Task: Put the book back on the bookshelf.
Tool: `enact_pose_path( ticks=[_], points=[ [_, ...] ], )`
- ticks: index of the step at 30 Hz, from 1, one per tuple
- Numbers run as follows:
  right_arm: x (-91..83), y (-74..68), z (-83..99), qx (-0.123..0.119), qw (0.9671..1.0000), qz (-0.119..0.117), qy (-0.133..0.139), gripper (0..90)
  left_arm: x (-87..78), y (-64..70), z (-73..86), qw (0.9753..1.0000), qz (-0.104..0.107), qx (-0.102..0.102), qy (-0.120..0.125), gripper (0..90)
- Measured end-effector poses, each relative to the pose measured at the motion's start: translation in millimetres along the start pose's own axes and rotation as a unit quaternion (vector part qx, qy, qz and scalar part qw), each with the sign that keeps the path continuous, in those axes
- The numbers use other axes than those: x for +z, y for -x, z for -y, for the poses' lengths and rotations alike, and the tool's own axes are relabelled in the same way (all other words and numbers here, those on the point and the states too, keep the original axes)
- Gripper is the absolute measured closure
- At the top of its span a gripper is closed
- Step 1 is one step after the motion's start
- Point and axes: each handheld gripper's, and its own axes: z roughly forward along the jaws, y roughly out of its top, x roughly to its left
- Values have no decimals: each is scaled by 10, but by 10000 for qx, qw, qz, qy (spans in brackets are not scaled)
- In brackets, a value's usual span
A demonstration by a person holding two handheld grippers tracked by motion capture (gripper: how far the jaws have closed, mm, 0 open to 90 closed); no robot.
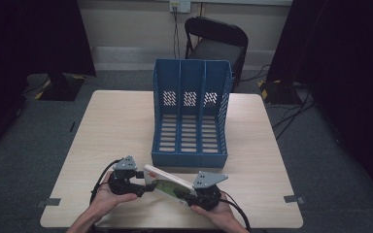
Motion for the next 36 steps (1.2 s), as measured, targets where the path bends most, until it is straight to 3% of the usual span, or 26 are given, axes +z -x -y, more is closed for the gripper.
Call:
enact_pose_path(
  ticks=[11, 15, 16, 17, 18, 19, 20, 21, 24, 26, 29, 31, 33, 36],
  points=[
    [-75, 55, -18, 126, 9999, -48, -55, 766, -206, -179, 48, 9988, -244, -392, 178, 275],
    [-102, 60, -19, 139, 9999, -64, -56, 767, -255, -259, 71, 9967, -523, -596, 177, 247],
    [-122, 56, -16, 150, 9998, -79, -55, 767, -277, -313, 94, 9947, -704, -743, 134, 234],
    [-122, 56, -16, 150, 9998, -79, -55, 767, -277, -313, 94, 9947, -704, -743, 134, 228],
    [-145, 47, -18, 141, 9998, -93, -60, 767, -293, -373, 123, 9917, -926, -896, 35, 227],
    [-145, 47, -18, 141, 9998, -93, -60, 767, -293, -373, 123, 9917, -926, -896, 35, 227],
    [-170, 36, -23, 138, 9998, -112, -57, 767, -290, -438, 163, 9875, -1163, -1056, -107, 227],
    [-170, 36, -23, 138, 9998, -112, -57, 767, -290, -438, 163, 9875, -1163, -1056, -107, 228],
    [-197, 28, -33, 190, 9997, -139, -18, 767, -279, -560, 231, 9791, -1337, -1485, -380, 229],
    [-217, 19, -50, 187, 9998, -106, -1, 767, -265, -596, 282, 9742, -1725, -1341, -569, 229],
    [-229, 19, -60, 181, 9998, -75, 27, 767, -253, -600, 288, 9727, -1882, -1248, -537, 226],
    [-242, 23, -71, 192, 9998, -52, 44, 767, -226, -610, 298, 9717, -2043, -1046, -558, 218],
    [-262, 25, -89, 189, 9998, -44, 62, 767, -191, -603, 307, 9686, -2268, -843, -577, 203],
    [-324, 21, -133, 231, 9996, -16, 176, 767, -163, -604, 333, 9686, -2328, -695, -529, 138]
  ],
)
